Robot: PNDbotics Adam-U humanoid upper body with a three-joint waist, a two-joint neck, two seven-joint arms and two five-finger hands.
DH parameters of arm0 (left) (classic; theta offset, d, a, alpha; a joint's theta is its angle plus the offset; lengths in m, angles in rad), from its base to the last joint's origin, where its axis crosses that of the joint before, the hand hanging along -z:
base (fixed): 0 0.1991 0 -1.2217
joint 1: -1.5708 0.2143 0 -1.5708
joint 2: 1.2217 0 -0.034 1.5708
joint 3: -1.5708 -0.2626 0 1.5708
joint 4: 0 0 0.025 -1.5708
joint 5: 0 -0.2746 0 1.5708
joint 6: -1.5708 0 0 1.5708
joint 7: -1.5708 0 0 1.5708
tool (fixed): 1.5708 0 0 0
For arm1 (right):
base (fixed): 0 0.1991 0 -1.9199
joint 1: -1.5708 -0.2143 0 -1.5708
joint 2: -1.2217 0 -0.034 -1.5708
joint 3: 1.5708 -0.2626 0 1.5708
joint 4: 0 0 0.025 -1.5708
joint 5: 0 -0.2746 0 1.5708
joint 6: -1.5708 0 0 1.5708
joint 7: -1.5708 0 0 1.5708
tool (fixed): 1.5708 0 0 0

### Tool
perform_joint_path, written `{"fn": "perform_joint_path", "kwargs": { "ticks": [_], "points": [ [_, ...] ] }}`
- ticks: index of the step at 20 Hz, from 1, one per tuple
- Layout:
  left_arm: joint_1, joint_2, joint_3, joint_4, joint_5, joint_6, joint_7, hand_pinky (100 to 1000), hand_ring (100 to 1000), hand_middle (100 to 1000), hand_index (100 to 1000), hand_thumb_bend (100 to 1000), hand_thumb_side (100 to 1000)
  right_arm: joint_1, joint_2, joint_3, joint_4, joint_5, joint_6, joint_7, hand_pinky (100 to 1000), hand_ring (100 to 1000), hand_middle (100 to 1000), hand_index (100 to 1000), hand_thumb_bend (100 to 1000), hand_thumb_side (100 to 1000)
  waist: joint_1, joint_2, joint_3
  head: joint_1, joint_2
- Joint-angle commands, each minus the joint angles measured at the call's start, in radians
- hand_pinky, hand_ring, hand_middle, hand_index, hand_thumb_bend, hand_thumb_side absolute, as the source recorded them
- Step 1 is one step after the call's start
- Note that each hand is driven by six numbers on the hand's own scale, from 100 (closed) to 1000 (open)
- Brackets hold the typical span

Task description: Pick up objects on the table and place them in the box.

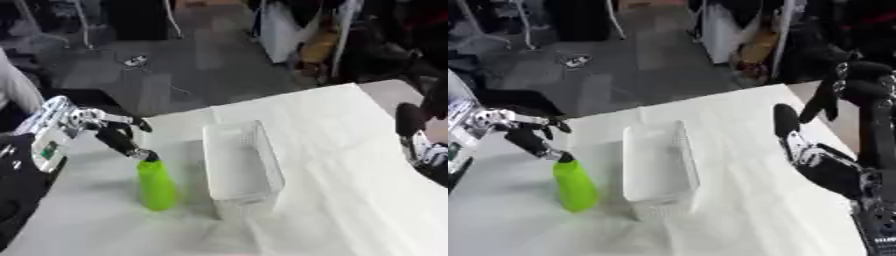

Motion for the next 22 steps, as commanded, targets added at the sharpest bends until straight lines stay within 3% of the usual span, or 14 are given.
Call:
{"fn": "perform_joint_path", "kwargs": {
  "ticks": [1, 7, 8, 10, 22],
  "points": [
    [-0.034, 0.031, 0.012, -0.018, -0.011, 0.005, 0.002, 627, 892, 1000, 993, 500, 632, -0.015, -0.013, -0.006, -0.015, -0.004, -0.001, 0.003, 136, 302, 299, 359, 305, 447, -0.001, -0.019, 0.001, -0.001, -0.012],
    [-0.029, 0.026, -0.029, 0.003, 0.013, -0.011, 0.002, 642, 898, 1000, 1000, 539, 648, -0.016, -0.013, -0.005, -0.015, -0.004, -0.001, 0.005, 136, 302, 299, 359, 305, 447, 0.000, -0.020, -0.001, -0.003, -0.015],
    [-0.028, 0.024, -0.038, 0.007, 0.016, -0.016, 0.002, 644, 898, 1000, 1000, 581, 643, -0.017, -0.013, -0.004, -0.015, -0.005, -0.001, 0.005, 136, 302, 299, 359, 305, 445, 0.001, -0.020, -0.002, -0.003, -0.015],
    [-0.027, 0.020, -0.053, 0.015, 0.020, -0.024, 0.002, 645, 899, 1000, 1000, 553, 651, -0.017, -0.012, -0.004, -0.015, -0.005, -0.002, 0.006, 136, 302, 299, 359, 305, 447, 0.001, -0.019, -0.003, -0.002, -0.015],
    [-0.013, -0.013, -0.103, 0.065, 0.045, -0.082, 0.002, 681, 949, 1000, 1000, 646, 661, -0.023, -0.009, -0.002, -0.015, -0.008, -0.004, 0.009, 136, 302, 299, 359, 304, 446, 0.001, -0.018, -0.010, -0.001, -0.014]
  ]
}}
